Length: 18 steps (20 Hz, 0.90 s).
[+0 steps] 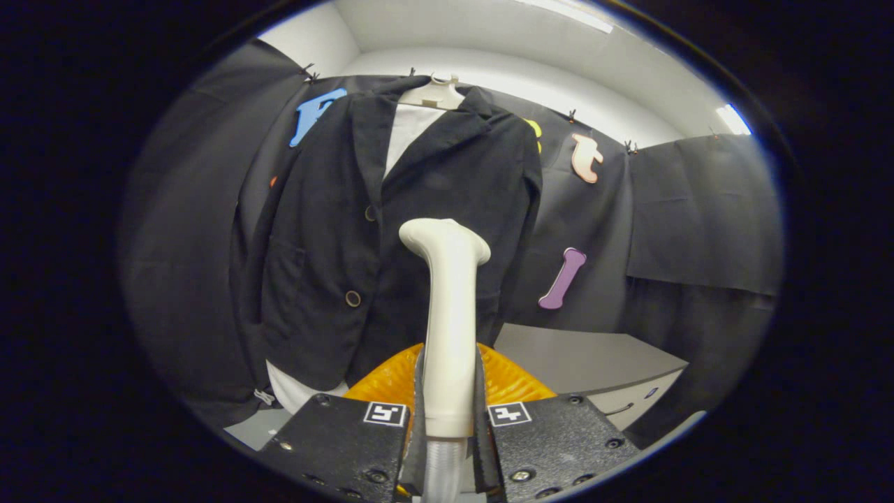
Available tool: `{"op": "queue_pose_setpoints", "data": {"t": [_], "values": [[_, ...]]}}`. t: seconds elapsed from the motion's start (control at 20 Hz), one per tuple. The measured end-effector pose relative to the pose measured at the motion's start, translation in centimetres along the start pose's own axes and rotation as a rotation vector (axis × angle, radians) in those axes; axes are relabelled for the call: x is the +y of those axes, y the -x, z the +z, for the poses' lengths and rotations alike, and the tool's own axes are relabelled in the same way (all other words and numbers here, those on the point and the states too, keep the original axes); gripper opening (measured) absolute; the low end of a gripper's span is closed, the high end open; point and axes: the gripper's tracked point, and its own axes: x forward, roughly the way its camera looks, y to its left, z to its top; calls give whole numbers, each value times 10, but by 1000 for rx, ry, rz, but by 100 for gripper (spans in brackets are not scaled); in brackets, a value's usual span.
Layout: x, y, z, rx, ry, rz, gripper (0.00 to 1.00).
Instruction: Iron the clothes twice with a garment steamer, once on the left side and once on the right side.
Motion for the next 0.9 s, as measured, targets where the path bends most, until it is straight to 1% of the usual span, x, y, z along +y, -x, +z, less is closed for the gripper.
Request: {"op": "queue_pose_setpoints", "data": {"t": [0.7,0.9], "values": [[23,19,-62,81,77,19,29],[31,30,-90,126,96,34,30]]}}
